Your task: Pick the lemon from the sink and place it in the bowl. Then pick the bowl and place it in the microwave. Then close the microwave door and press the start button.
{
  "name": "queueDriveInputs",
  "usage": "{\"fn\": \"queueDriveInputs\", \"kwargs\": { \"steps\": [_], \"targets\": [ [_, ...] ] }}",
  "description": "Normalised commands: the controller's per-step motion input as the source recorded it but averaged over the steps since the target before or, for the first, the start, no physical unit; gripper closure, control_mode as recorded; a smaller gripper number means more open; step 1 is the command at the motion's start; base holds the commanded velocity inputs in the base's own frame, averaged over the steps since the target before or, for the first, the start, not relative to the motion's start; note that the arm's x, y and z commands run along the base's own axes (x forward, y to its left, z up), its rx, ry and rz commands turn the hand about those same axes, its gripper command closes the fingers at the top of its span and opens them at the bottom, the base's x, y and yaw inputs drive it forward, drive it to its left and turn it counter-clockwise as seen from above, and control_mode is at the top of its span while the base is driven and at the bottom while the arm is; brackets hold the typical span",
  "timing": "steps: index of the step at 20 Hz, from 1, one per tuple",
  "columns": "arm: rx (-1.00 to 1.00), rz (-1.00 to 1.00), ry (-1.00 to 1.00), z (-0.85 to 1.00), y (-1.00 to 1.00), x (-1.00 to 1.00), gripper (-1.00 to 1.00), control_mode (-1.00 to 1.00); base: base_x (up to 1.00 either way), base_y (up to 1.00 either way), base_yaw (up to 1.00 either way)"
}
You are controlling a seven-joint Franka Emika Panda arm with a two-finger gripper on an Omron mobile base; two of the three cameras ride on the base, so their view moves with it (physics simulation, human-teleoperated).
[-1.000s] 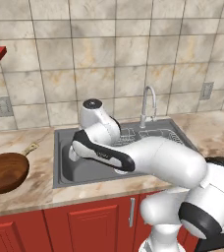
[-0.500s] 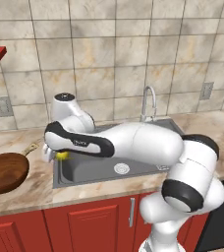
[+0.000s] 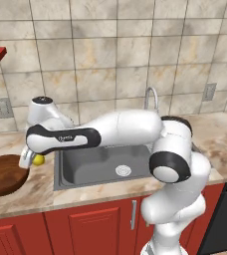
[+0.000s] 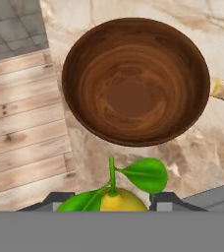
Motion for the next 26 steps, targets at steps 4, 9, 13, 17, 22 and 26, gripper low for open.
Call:
{"fn": "queueDriveInputs", "kwargs": {
  "steps": [4, 9, 13, 17, 22, 26],
  "targets": [
    [0.0, 0.0, 0.0, -0.03, 0.62, 0.01, 1.0, -1.0, 0.0, 0.0, 0.0],
    [0.0, 0.0, 0.01, -0.34, 0.43, 0.21, 1.0, -1.0, 0.0, 0.0, 0.0],
    [0.0, 0.0, 0.05, -0.46, 0.4, 0.41, 1.0, -1.0, 0.0, 0.0, 0.0],
    [0.0, 0.0, 0.03, -0.29, 0.41, 0.4, 1.0, -1.0, 0.0, 0.0, 0.0],
    [0.0, 0.0, 0.01, -0.1, 0.39, 0.31, -1.0, -1.0, 0.0, 0.0, 0.0],
    [0.0, 0.0, 0.01, 0.0, 0.14, 0.21, -1.0, -1.0, 0.0, 0.0, 0.0]
  ]
}}
